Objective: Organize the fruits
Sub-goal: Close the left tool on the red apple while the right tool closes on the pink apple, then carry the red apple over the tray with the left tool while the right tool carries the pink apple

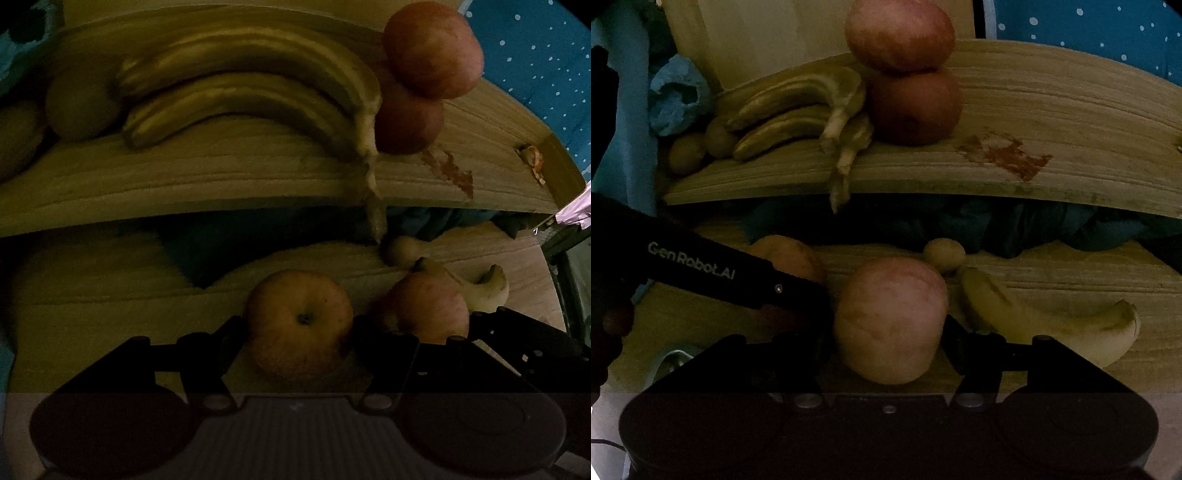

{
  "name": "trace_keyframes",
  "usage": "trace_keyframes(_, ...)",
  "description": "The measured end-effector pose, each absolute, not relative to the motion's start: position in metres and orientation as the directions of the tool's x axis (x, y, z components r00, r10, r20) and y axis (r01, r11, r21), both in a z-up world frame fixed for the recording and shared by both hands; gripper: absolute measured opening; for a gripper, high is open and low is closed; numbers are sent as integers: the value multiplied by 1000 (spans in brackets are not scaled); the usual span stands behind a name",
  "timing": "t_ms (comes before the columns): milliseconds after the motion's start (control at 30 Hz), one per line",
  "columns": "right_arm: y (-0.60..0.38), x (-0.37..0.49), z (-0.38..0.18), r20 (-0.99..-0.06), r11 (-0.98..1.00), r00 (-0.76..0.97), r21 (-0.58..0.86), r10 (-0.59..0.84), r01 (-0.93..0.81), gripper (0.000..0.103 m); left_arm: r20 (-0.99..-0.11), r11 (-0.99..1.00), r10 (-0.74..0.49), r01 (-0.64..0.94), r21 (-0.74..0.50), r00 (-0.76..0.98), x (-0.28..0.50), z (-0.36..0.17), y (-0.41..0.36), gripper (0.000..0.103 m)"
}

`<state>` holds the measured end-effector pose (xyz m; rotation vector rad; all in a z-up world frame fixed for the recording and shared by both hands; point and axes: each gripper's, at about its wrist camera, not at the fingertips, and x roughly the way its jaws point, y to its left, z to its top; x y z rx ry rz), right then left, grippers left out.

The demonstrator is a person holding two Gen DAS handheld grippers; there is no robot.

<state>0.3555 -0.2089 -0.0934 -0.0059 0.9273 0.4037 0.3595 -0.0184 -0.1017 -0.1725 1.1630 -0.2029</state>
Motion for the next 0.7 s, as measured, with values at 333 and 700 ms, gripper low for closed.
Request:
trace_keyframes(333,-214,340,-79,-756,924,558,160,341,-348,60,-890,968,-243,45,-245,386,340,-97,-12,68)
trace_keyframes(700,-213,319,-66,-733,926,587,155,342,-345,60,-873,967,-247,55,-247,421,318,-82,-15,68)
